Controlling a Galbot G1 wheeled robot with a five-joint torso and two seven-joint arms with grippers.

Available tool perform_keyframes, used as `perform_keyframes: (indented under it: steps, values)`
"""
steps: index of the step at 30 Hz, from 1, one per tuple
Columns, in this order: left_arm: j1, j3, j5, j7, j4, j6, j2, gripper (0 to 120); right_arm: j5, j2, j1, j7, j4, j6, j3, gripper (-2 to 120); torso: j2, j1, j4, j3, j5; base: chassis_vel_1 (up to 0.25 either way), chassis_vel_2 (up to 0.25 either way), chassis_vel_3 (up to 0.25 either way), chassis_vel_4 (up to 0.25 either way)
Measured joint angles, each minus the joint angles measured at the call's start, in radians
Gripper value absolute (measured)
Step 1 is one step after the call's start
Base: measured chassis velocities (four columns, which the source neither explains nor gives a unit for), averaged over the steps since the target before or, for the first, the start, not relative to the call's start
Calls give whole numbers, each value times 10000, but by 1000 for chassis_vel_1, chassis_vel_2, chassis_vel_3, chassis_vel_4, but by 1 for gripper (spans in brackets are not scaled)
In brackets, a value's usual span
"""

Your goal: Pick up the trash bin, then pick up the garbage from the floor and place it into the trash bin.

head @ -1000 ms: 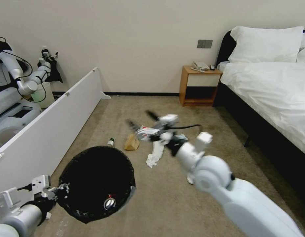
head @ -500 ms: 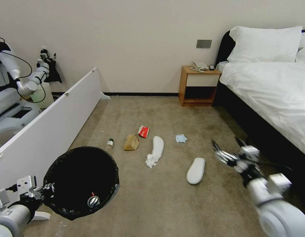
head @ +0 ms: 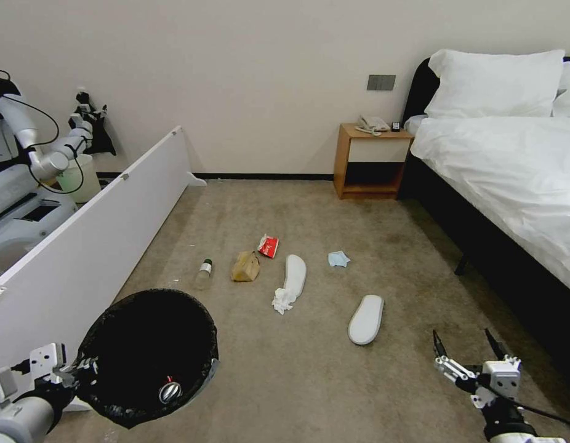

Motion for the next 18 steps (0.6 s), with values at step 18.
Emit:
perform_keyframes:
  steps: [18]
  values:
    - [-16, 42, -41, -40, -270, -3, -57, 3, 73, -35, 25, -227, -57, 93, 39, 100, -1, 0, -2, 1, 2, 0, 0, 0, 0]
